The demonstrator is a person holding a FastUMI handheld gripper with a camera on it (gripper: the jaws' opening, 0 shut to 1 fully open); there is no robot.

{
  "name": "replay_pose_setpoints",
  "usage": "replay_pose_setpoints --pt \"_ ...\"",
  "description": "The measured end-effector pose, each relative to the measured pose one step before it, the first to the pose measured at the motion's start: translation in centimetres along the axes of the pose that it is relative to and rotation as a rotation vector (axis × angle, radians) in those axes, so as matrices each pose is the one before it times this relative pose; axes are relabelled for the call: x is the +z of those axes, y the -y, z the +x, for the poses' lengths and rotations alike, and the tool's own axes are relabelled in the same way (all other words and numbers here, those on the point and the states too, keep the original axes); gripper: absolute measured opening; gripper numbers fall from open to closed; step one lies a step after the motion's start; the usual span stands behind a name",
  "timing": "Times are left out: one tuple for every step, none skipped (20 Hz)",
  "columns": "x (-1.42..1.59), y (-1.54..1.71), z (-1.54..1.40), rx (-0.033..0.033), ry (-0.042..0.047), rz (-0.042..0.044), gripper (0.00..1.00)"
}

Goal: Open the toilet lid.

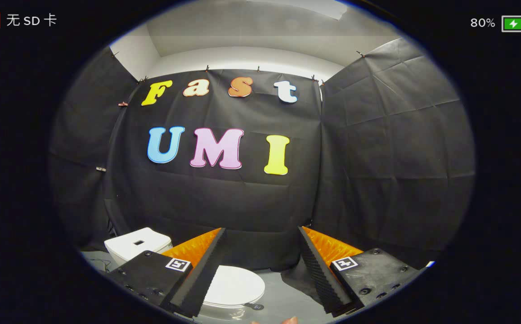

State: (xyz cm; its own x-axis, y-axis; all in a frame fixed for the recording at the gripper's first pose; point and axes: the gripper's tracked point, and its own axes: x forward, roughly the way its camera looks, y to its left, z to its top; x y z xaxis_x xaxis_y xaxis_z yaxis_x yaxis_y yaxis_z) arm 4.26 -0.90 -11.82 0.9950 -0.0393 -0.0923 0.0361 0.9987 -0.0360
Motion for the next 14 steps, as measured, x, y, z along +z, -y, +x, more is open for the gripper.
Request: replay_pose_setpoints --pt "-0.999 -0.120 0.271 0.00464 -0.01379 0.00197 0.98" --pt "-1.052 -0.113 0.225 0.00698 -0.01503 0.00561 0.98" --pt "-1.031 -0.099 0.368 0.00855 -0.01561 0.01049 0.98" --pt "-1.047 -0.097 0.278 0.00991 -0.01639 0.01171 0.98" --pt "-1.133 -0.084 0.375 0.01239 -0.01519 0.01277 0.98" --pt "-0.939 0.050 0.346 0.00920 -0.01178 0.01258 0.98" --pt "-0.989 0.146 0.438 0.00610 -0.00925 0.01083 0.98" --pt "-1.001 0.164 0.331 0.00705 -0.01446 0.01188 0.98" --pt "-1.237 0.036 0.361 0.01019 -0.01864 0.01433 0.98" --pt "-1.186 0.120 0.275 0.01045 -0.02436 0.01614 0.98" --pt "-1.097 0.045 0.228 0.01164 -0.02207 0.02047 0.98" --pt "-0.935 0.014 0.305 0.01427 -0.02181 0.02711 0.99" --pt "-0.841 0.080 0.269 0.01392 -0.02229 0.03001 0.99" --pt "-0.843 0.158 0.346 0.01315 -0.02303 0.03609 0.99"
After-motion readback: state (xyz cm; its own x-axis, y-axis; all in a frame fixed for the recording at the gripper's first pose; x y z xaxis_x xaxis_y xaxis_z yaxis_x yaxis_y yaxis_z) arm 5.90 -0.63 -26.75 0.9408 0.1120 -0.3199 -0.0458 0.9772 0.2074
